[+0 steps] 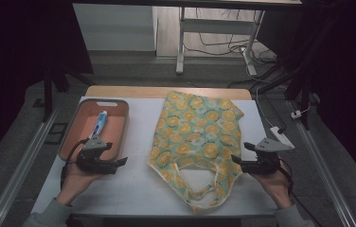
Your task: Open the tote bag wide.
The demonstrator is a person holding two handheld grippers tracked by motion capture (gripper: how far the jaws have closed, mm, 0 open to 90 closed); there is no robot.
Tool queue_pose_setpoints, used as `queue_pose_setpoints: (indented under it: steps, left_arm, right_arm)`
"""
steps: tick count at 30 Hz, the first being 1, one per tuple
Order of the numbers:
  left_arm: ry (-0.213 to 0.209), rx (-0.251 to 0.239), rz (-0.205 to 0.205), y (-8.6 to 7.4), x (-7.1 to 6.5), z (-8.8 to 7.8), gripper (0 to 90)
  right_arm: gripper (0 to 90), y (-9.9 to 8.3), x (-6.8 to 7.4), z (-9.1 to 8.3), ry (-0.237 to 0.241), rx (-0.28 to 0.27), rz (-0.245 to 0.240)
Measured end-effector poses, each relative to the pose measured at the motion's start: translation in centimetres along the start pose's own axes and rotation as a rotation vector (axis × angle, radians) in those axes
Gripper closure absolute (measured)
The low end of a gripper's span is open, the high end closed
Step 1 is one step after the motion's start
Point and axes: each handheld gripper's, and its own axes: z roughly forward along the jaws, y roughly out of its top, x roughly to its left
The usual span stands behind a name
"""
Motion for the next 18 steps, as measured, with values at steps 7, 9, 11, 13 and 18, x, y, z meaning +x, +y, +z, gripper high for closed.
queue_pose_setpoints:
  steps: [7, 9, 11, 13, 18]
  left_arm:
    - [-0.001, 0.000, 0.008, 0.04, -0.14, -0.06, 17.2]
    - [-0.003, -0.004, 0.010, 0.04, -0.18, -0.10, 17.5]
    - [-0.002, -0.006, 0.011, 0.04, -0.20, -0.11, 17.8]
    - [-0.006, -0.008, 0.015, 0.07, -0.27, -0.18, 18.0]
    - [-0.019, -0.011, 0.030, 0.31, -0.72, -0.17, 18.5]
  right_arm:
    - [26.9, -0.32, 0.27, 0.15, -0.007, 0.015, -0.009]
    - [26.8, -0.33, 0.31, 0.13, -0.009, 0.016, -0.011]
    - [26.9, -0.29, 0.33, 0.05, -0.010, 0.015, -0.011]
    - [26.9, -0.24, 0.36, -0.06, -0.014, 0.013, -0.015]
    - [26.9, -0.21, 0.44, -0.41, -0.021, 0.007, -0.021]
